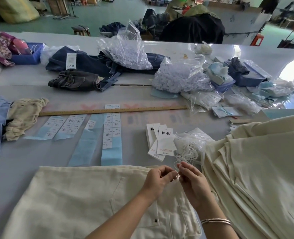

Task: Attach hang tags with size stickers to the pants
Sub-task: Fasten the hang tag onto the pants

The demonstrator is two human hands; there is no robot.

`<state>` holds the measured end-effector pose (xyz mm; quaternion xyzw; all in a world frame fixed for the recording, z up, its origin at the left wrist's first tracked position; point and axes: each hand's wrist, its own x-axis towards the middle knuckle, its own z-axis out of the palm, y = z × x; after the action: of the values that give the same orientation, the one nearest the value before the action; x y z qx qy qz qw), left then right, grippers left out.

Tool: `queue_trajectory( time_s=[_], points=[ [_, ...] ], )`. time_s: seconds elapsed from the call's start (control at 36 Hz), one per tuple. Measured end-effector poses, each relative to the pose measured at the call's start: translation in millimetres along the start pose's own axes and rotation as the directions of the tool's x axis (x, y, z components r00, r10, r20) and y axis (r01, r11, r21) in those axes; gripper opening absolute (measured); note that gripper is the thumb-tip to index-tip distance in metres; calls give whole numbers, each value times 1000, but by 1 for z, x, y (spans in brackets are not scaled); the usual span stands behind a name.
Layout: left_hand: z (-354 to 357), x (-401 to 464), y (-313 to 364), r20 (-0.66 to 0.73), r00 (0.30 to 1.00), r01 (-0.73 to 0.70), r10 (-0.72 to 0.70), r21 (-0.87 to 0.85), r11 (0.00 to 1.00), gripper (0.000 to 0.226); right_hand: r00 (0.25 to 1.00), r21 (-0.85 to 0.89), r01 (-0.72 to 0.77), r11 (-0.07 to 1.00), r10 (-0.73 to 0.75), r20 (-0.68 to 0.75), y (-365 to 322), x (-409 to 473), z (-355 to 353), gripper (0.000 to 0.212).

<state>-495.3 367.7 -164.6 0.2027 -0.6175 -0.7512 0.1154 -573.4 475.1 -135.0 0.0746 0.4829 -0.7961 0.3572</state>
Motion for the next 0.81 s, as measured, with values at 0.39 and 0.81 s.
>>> queue_trajectory(
  time_s=[0.39, 0.81],
  points=[
    [-4, -2, 3, -42, 995, -88, 90, 33, 996, 13, 999, 56, -22, 998, 24, -43, 4, -11, 16, 20],
    [-3, 0, 0, -44, 994, -94, 97, 52, 994, 12, 998, 66, -25, 997, 29, -60, 5, -9, 17, 17]
  ],
)
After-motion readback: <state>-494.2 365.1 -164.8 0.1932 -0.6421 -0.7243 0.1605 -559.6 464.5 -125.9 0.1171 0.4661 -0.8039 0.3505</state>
